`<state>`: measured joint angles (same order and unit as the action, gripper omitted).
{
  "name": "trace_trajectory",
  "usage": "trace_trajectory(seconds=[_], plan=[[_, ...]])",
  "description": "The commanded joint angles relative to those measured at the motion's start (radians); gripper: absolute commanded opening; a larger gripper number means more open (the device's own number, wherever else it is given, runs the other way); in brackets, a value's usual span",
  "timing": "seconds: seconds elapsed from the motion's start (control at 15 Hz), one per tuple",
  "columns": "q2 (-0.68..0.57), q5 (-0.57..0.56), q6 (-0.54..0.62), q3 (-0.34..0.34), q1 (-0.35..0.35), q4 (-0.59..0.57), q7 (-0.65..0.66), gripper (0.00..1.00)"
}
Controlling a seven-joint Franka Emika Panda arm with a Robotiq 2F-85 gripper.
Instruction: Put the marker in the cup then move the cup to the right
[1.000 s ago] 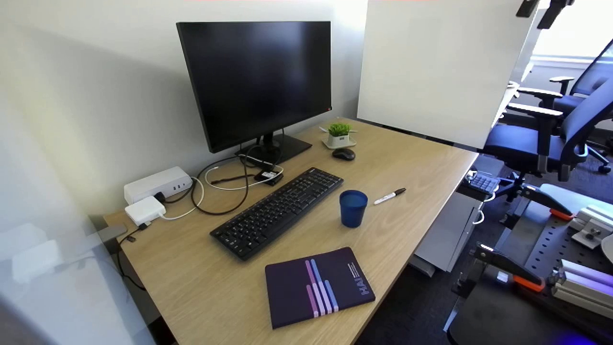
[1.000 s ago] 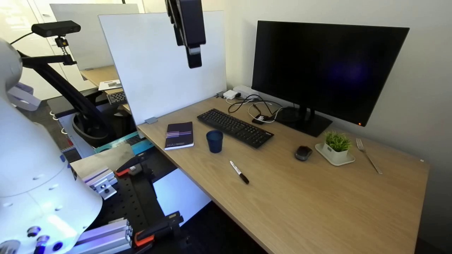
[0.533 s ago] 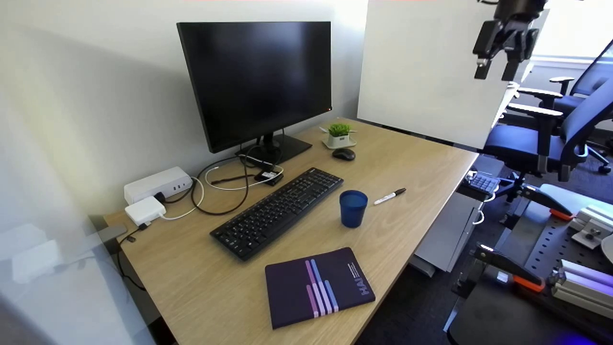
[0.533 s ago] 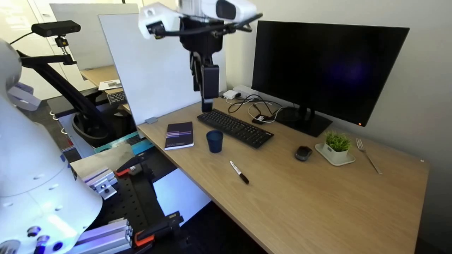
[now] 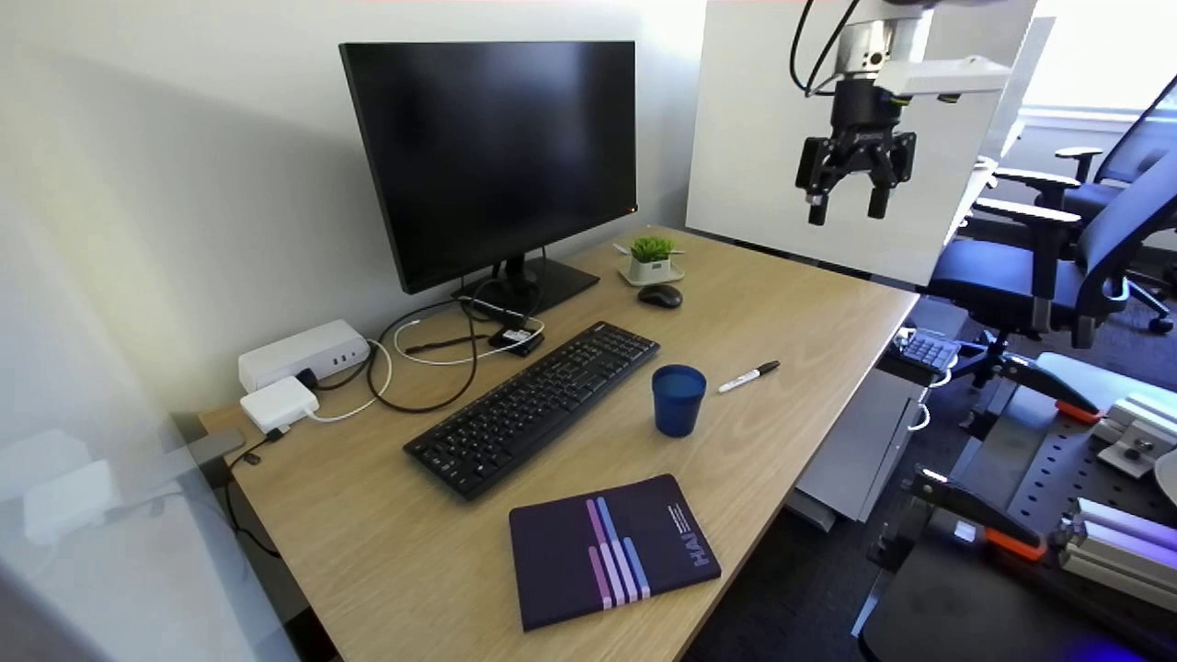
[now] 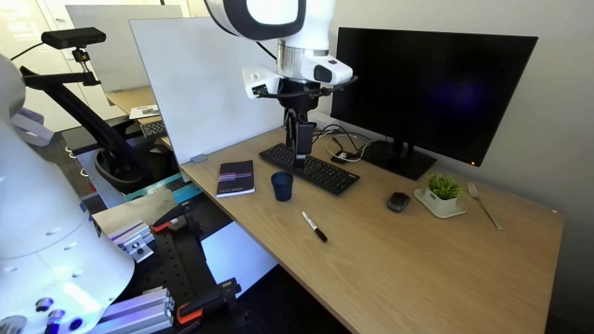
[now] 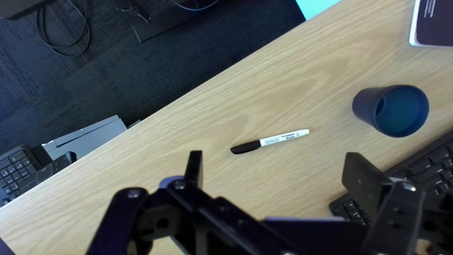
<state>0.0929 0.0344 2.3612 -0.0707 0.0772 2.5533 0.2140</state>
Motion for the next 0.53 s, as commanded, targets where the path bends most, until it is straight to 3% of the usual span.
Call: trace_trajectory(seconds=[0.0, 0.47], plan=[[-0.165, -0.006, 0.016, 0.0, 0.008, -0.122, 0.131, 1.0], [-0.354, 0.072, 0.019, -0.023, -0.032, -0.222, 0.343, 1.0]])
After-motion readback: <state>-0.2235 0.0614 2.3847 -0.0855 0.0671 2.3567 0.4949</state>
